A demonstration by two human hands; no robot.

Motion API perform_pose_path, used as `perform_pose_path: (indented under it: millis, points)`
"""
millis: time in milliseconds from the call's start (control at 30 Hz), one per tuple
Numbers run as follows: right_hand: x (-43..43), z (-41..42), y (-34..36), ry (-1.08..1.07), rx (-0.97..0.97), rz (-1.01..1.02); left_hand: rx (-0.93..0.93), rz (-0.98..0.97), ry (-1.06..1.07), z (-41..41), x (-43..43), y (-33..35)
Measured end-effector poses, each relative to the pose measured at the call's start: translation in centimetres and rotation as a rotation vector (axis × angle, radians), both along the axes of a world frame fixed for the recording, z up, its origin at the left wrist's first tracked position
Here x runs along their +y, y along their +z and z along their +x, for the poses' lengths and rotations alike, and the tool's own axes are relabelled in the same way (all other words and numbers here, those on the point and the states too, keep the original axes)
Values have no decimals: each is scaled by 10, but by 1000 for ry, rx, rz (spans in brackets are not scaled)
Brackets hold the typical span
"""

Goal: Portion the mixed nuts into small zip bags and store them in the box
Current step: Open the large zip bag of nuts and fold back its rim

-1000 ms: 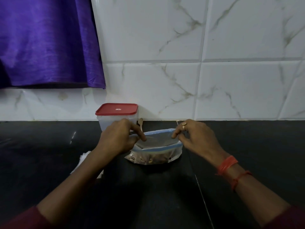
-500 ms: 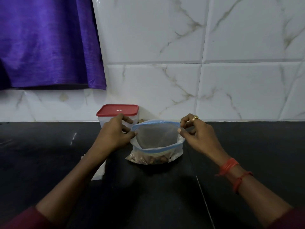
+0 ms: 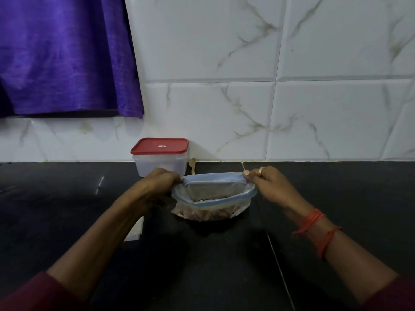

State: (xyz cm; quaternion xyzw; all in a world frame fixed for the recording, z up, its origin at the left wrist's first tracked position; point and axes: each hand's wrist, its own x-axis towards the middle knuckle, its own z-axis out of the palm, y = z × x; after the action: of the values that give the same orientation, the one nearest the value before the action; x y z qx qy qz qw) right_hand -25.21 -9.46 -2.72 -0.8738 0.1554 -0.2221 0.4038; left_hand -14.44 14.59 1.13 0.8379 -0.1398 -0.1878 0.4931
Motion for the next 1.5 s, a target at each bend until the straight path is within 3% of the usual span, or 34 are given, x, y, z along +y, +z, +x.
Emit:
perform_pose_path:
  millis: [167,267,467,567,667,1000,1133,1300,1500]
  points:
    - [5,2,-3,-14,71,324,226,-142,70,9,-5,-15]
    - [4,2,-4,-15,97,440,275,-133,40,13,0,-18]
    - [-2,-9,8,66,69,642,98,8,-53,21,14,-10]
    - [-8,-17,17,81,93,655,0,155,-77,23,20,-5]
    - [-11,-20,22,85,132,644,27,158,-98,22,21,-2]
    - [-4,-19,18,97,196,664,316,-169,-170,20,24,-5]
    - [-3,-16,11,128,166,850,481,-346,-69,27,19,-18]
    - [-7,-8,2,102,-28,1207,692,-609,-22,29,15,-29]
    - [-8,-5,0,181,-153,1388,698,-757,-79,28,13,-31]
